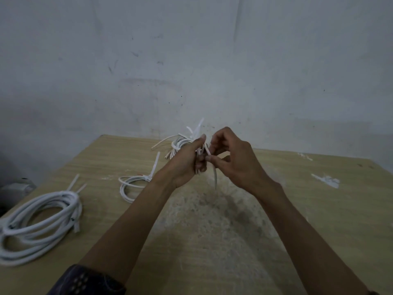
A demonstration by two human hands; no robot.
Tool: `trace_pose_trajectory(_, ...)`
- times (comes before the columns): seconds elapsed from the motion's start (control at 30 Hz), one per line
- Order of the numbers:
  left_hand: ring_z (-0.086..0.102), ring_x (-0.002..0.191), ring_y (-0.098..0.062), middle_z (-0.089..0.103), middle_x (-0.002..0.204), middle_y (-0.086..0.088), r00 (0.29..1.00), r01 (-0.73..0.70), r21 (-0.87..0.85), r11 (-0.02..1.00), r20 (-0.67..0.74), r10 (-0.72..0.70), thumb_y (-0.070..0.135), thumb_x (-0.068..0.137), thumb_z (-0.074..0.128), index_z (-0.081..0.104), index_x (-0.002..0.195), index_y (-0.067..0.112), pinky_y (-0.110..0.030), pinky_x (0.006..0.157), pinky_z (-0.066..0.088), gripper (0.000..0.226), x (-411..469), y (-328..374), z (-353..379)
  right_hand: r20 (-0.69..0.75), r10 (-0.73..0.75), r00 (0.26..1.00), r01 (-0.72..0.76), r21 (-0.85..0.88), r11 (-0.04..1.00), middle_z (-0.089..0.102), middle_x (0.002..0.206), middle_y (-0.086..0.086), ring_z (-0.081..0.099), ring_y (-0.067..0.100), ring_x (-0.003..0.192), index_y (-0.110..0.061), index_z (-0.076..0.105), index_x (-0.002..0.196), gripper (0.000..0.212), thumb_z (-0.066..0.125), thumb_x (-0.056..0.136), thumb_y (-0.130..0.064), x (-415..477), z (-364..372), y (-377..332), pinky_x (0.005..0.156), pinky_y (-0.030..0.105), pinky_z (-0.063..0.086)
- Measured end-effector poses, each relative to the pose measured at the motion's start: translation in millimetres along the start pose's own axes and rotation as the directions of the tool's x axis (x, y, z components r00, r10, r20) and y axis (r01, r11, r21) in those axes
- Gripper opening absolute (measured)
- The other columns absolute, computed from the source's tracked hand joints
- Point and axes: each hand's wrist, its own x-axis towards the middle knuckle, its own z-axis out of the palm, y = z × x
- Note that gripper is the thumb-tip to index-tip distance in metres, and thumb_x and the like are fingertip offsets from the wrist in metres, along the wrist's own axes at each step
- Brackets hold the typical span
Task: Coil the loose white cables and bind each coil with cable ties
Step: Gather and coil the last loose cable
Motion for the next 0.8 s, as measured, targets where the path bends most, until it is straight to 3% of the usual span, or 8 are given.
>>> trace_pose_trajectory(0.1, 0.05, 0.054, -0.016, 0.05, 0.066, -0.005, 0.997, -0.048, -0.111, 0.993, -0.059, 0.042, 0.029, 0.102, 0.043, 0.051, 0.076, 0.014, -0.029, 0.053, 0.038, 0.031, -0.2, 4.2, 1.6, -0.002, 0.062, 0.998, -0.061, 0.045, 0.997, 0.068, 0.087, 0.001, 0.067, 0.018, 0.069, -0.015, 0.049, 0.102, 0.034, 0.074, 0.084, -0.004, -2.0, 13.4, 3.6, 0.062, 0.034, 0.058)
trace_pose_trajectory(0.2, 0.05, 0.061, -0.021, 0.05, 0.066, -0.004, 0.994, -0.096, -0.249, 0.964, -0.079, 0.079, 0.026, 0.101, 0.039, 0.048, 0.073, 0.012, -0.032, 0.057, 0.039, 0.032, 0.0, 7.2, 6.5, 0.028, 0.11, 0.994, -0.113, 0.209, 0.971, 0.072, 0.081, 0.004, 0.068, 0.019, 0.065, -0.012, 0.055, 0.102, 0.027, 0.076, 0.085, -0.005, 0.9, 17.3, 6.2, 0.067, 0.039, 0.06)
trace_pose_trajectory(0.3, 0.044, 0.051, -0.015, 0.043, 0.056, 0.004, 0.982, -0.186, -0.481, 0.857, -0.082, 0.168, 0.019, 0.095, 0.04, 0.049, 0.075, 0.013, -0.027, 0.053, 0.041, 0.022, -1.0, 17.1, 3.7, 0.234, 0.155, 0.96, -0.218, 0.277, 0.936, 0.075, 0.079, 0.013, 0.068, 0.022, 0.066, -0.004, 0.057, 0.106, 0.025, 0.074, 0.088, -0.006, 2.6, -3.7, 11.8, 0.068, 0.034, 0.057)
trace_pose_trajectory(0.4, 0.027, 0.033, -0.007, 0.029, 0.044, 0.008, 0.987, -0.126, -0.666, 0.735, -0.01, 0.16, 0.03, 0.098, 0.035, 0.047, 0.067, 0.015, -0.021, 0.036, 0.028, 0.037, -4.6, 31.0, -11.9, 0.428, 0.176, 0.887, -0.247, 0.116, 0.962, 0.076, 0.078, 0.01, 0.072, 0.021, 0.073, -0.004, 0.068, 0.097, 0.007, 0.07, 0.09, -0.004, -4.4, -15.2, 23.3, 0.074, 0.029, 0.056)
trace_pose_trajectory(0.5, 0.02, 0.029, -0.007, 0.021, 0.04, 0.007, 0.997, -0.029, -0.581, 0.813, 0.046, 0.068, 0.057, 0.099, 0.039, 0.04, 0.057, 0.019, -0.022, 0.031, 0.018, 0.057, -7.1, 35.7, -24.1, 0.285, 0.182, 0.941, -0.216, 0.09, 0.972, 0.075, 0.072, 0.007, 0.067, 0.013, 0.064, -0.009, 0.076, 0.089, 0.004, 0.072, 0.09, -0.01, -4.1, -18.0, 27.2, 0.068, 0.024, 0.053)
trace_pose_trajectory(0.63, 0.016, 0.029, -0.009, 0.016, 0.04, 0.006, 0.997, 0.042, -0.394, 0.918, 0.072, -0.015, 0.04, 0.099, 0.041, 0.03, 0.048, 0.023, -0.021, 0.032, 0.016, 0.055, -6.6, 27.1, -13.5, 0.045, 0.264, 0.963, -0.262, 0.365, 0.893, 0.074, 0.07, 0.016, 0.07, 0.021, 0.06, -0.003, 0.074, 0.084, 0.016, 0.084, 0.073, -0.007, 0.4, -37.6, 21.9, 0.058, 0.024, 0.053)
trace_pose_trajectory(0.73, 0.014, 0.029, -0.008, 0.015, 0.04, 0.007, 0.997, 0.063, -0.376, 0.924, 0.066, -0.041, 0.033, 0.096, 0.042, 0.028, 0.048, 0.023, -0.018, 0.031, 0.014, 0.051, -6.2, 19.0, 0.9, -0.004, 0.385, 0.923, -0.316, 0.561, 0.765, 0.074, 0.07, 0.013, 0.071, 0.018, 0.06, -0.006, 0.069, 0.081, 0.027, 0.086, 0.063, -0.017, 0.6, -41.7, 24.0, 0.058, 0.022, 0.054)
trace_pose_trajectory(0.8, 0.013, 0.029, -0.008, 0.015, 0.04, 0.007, 0.998, 0.059, -0.375, 0.925, 0.042, -0.047, 0.034, 0.097, 0.042, 0.027, 0.05, 0.024, -0.016, 0.029, 0.014, 0.05, -5.7, 15.8, 6.9, -0.016, 0.384, 0.923, -0.306, 0.575, 0.759, 0.072, 0.068, 0.01, 0.067, 0.015, 0.059, -0.007, 0.07, 0.081, 0.024, 0.085, 0.065, -0.018, 0.1, -33.3, 25.5, 0.06, 0.022, 0.053)
